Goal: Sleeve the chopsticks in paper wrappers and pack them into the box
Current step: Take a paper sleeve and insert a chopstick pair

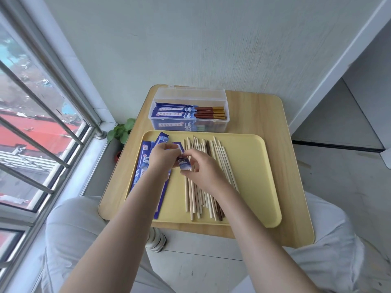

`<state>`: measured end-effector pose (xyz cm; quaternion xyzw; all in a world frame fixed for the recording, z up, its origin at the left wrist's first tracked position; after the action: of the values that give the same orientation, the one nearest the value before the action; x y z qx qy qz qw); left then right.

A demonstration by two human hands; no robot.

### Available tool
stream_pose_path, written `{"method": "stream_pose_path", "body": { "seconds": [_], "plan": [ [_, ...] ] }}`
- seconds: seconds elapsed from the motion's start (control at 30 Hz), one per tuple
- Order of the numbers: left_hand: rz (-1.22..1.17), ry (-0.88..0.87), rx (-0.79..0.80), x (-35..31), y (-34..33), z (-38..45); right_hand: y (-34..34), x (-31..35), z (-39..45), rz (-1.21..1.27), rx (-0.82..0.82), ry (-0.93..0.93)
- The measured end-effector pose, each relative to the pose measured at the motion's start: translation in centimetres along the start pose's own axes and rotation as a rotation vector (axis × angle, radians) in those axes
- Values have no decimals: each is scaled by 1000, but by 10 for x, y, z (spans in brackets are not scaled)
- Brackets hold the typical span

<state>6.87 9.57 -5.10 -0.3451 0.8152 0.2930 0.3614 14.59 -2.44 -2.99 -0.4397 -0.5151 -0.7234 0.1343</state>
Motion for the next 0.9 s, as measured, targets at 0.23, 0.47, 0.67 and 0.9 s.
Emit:
{"method": "stream_pose_path", "body": {
  "seconds": [0.23, 0.47, 0.67, 0.9],
  "plan": [
    [371, -330, -32, -18, -6, -14, 55, -2, -7, 162, -380, -92],
    [619, -505, 190, -14, -49, -45, 41, -28, -4, 290, -180, -365],
    [548, -300, 151, 26, -39, -20, 49, -67, -23, -227, -74, -488],
    [362, -220, 89, 43, -35, -14, 24, -70, -29, -392, 39, -532]
  ]
}}
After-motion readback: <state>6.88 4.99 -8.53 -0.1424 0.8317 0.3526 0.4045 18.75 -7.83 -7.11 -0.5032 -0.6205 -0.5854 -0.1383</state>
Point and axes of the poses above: each hand's wrist, its own z-axis towards the middle knuckle, its own y-axis out of the back of the hand, x = y × z, the point moved 9 cm from there along z, towards the middle knuckle, and after that the axes turned 5 degrees about y, right-handed, at the moved point
